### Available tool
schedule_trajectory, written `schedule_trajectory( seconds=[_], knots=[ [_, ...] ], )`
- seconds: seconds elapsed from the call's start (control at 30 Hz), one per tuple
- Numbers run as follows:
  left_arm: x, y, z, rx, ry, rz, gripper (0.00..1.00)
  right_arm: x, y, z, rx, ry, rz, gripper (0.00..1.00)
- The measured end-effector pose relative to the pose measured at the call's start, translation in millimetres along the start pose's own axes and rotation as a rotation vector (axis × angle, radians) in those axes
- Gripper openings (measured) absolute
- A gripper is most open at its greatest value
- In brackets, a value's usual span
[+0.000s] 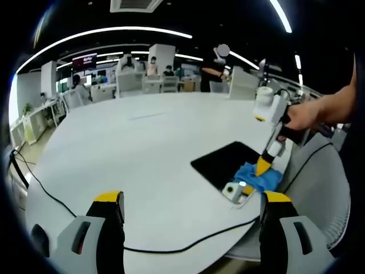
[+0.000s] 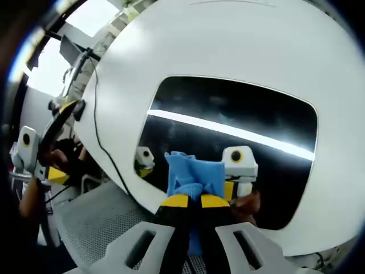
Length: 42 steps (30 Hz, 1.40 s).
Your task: Wipe the mirror surface with the cleaning cloth until all visible marks leave the cleaned area.
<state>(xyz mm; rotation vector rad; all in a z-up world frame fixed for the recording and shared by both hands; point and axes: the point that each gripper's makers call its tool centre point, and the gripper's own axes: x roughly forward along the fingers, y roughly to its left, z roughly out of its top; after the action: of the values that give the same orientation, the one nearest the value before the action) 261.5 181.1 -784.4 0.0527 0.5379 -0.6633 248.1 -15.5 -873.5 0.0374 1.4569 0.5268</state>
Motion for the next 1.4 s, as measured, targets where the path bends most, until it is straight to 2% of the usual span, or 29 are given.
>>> schedule_trajectory(
  seconds=[0.2,0.43,0.67,0.83,0.87,0.9,1.0,1.07,1.4],
  knots=[
    [2,-0.8,-4.3,0.005,0.015,-0.004,1.00,0,-10,20.5,0.006,-0.008,-0.014,0.00],
    [3,1.9,-8.2,0.016,0.036,0.003,1.00,-2,-24,59.4,0.007,-0.033,-0.062,0.00],
    [4,7.5,3.8,0.036,0.021,-0.003,0.99,-3,-34,92.1,-0.003,-0.039,-0.094,0.00],
    [4,9.0,8.2,0.026,0.036,-0.016,0.99,-2,-37,106.0,-0.004,-0.029,-0.102,0.00],
    [3,9.5,12.8,-0.002,0.016,-0.022,1.00,-2,-38,108.9,-0.005,-0.034,-0.105,0.00],
    [3,8.9,17.4,-0.019,-0.006,-0.035,1.00,-1,-38,110.1,-0.001,-0.030,-0.104,0.00],
    [2,16.1,16.0,0.001,0.010,-0.014,1.00,-2,-37,109.2,0.004,-0.012,-0.101,0.00],
    [2,16.8,16.7,0.001,0.007,-0.013,1.00,-1,-37,108.4,-0.022,-0.010,-0.099,0.00],
    [2,20.2,18.3,-0.002,-0.007,0.005,1.00,-3,-45,105.1,-0.030,-0.031,-0.076,0.00]
  ],
)
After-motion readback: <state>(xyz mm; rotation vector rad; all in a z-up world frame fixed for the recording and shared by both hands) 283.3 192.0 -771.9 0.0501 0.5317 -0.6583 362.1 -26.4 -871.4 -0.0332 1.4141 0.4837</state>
